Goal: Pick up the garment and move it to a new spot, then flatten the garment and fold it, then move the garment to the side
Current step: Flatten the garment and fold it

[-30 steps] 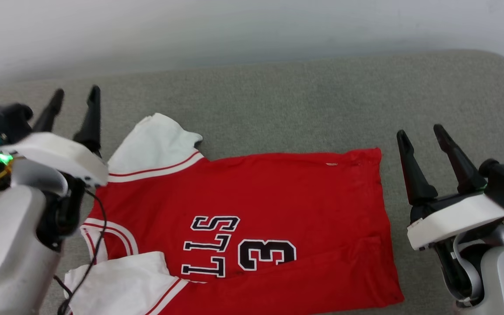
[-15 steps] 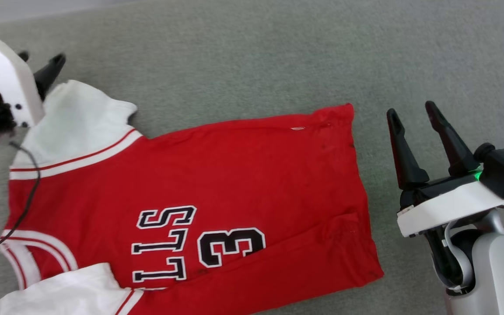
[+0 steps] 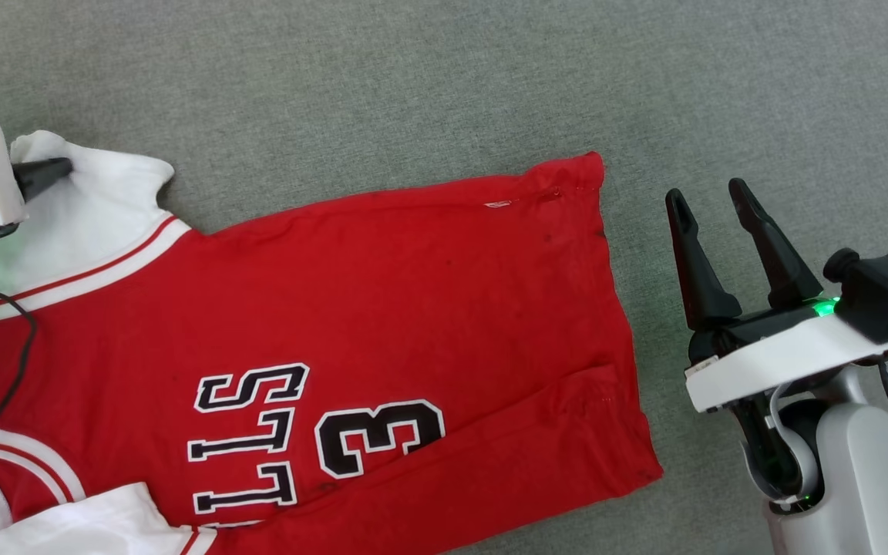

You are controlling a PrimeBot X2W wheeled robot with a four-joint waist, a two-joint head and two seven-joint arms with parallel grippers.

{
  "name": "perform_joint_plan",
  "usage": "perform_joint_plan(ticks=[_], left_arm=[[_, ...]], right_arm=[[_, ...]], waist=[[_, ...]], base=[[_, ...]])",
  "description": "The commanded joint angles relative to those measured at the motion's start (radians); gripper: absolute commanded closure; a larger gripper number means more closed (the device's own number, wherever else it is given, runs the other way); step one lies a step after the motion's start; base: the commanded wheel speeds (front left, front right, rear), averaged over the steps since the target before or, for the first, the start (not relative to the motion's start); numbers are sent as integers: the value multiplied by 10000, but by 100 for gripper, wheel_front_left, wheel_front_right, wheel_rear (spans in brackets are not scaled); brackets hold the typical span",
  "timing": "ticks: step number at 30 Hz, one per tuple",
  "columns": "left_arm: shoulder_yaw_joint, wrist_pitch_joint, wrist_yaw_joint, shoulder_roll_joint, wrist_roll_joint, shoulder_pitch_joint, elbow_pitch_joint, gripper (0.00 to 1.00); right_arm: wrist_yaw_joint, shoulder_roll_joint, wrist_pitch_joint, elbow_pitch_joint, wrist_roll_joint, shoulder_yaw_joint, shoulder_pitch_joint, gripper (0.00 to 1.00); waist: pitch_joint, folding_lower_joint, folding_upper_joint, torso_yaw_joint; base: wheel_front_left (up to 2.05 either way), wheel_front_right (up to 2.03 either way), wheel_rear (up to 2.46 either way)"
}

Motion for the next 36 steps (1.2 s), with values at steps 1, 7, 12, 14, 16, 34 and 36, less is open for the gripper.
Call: perform_joint_plan(ticks=[1,7,12,14,16,34,36], left_arm=[[-363,35,104,-530,-82,1029,528,100],[-122,-746,163,-735,-70,894,569,100],[54,-1269,105,-1088,-149,498,511,100],[80,-1470,80,-1160,-63,254,395,100],[38,-1603,62,-1345,16,-2,156,100],[-186,-2289,-82,-1460,408,59,-1615,100],[-115,-2482,-88,-1436,362,220,-1662,100]], right_arm=[[-4,37,102,92,183,5,-274,0],[-4,35,1128,516,635,-136,-727,0],[-2,13,3492,1443,887,-742,-1665,0],[-2,-88,4687,1808,912,-874,-2030,0],[-4,-174,5827,2057,882,-1092,-2386,0],[-2,-110,9713,4320,-355,-1441,-3861,100],[-2,-272,9535,4132,-327,-1355,-3938,100]], waist=[[15,0,0,27],[-232,0,0,306],[-617,0,0,854],[-682,0,0,1136],[-685,0,0,1467],[-222,0,0,2736],[-340,0,0,2772]], base=[[0,0,0],[0,0,0],[0,0,0],[0,0,0],[0,0,0],[0,0,0],[0,0,0]])
